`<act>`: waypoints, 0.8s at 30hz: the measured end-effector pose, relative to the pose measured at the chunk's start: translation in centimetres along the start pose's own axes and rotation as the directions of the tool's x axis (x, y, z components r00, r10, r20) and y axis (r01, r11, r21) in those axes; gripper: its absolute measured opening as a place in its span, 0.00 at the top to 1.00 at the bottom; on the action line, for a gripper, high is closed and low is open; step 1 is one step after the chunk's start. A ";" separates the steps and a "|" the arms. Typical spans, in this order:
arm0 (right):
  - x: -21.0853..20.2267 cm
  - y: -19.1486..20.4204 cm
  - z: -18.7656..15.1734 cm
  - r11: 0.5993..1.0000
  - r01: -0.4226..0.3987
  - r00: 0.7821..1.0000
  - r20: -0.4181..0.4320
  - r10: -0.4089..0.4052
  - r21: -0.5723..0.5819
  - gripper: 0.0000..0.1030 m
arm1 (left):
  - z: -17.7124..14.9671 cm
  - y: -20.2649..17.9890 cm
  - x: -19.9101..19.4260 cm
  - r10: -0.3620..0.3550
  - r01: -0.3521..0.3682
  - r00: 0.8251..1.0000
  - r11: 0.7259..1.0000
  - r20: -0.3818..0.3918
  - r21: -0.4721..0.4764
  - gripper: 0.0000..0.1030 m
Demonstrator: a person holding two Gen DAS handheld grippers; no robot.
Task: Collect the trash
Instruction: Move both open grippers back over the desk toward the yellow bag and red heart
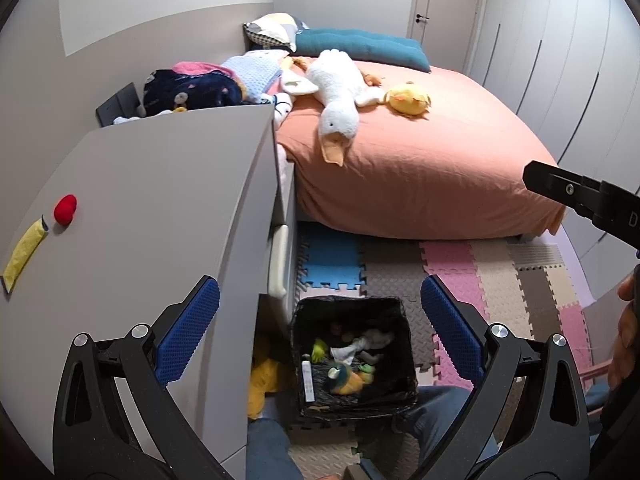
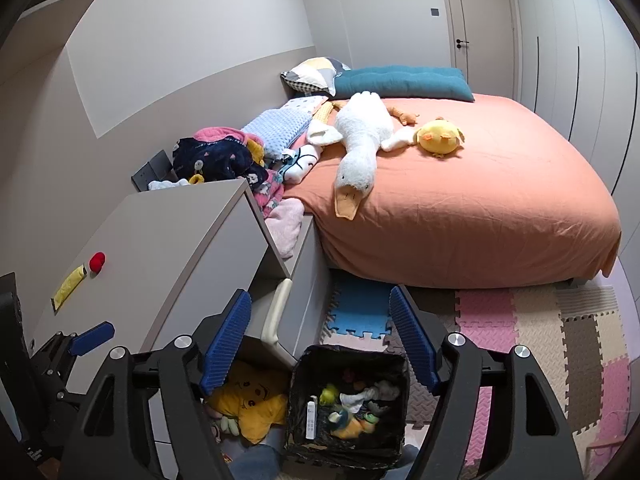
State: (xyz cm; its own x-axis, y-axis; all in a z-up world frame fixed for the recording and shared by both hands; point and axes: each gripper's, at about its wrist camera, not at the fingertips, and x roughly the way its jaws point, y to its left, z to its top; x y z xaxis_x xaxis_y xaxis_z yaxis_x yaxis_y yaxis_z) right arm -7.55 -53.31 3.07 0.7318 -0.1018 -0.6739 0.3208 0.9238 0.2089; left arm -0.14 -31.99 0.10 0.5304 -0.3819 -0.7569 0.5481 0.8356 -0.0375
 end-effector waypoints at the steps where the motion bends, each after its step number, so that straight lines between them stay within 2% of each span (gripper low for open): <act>1: 0.2 0.2 -0.1 1.000 -0.003 1.000 -0.004 0.003 -0.003 0.29 | -0.1 0.1 0.0 0.000 0.000 1.000 1.000 -0.001 -0.005 0.05; 12: 1.8 3.7 -0.3 0.998 -0.048 0.998 -0.030 0.047 -0.049 0.29 | -0.9 3.3 -0.8 0.045 -0.044 0.999 0.998 0.003 -0.047 0.06; 24: 4.1 9.8 0.0 0.986 -0.119 0.992 -0.058 0.113 -0.115 0.29 | -1.2 9.7 -2.3 0.119 -0.116 0.993 0.985 0.018 -0.127 0.05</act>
State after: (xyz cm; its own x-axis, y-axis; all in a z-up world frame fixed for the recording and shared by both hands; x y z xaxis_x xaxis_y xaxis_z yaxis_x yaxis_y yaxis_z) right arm -1.37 -44.67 2.33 0.7271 0.0252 -0.6861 0.1602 0.9655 0.2051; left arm 3.17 -22.49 0.69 0.6031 -0.2868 -0.7443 0.3962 0.9176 -0.0326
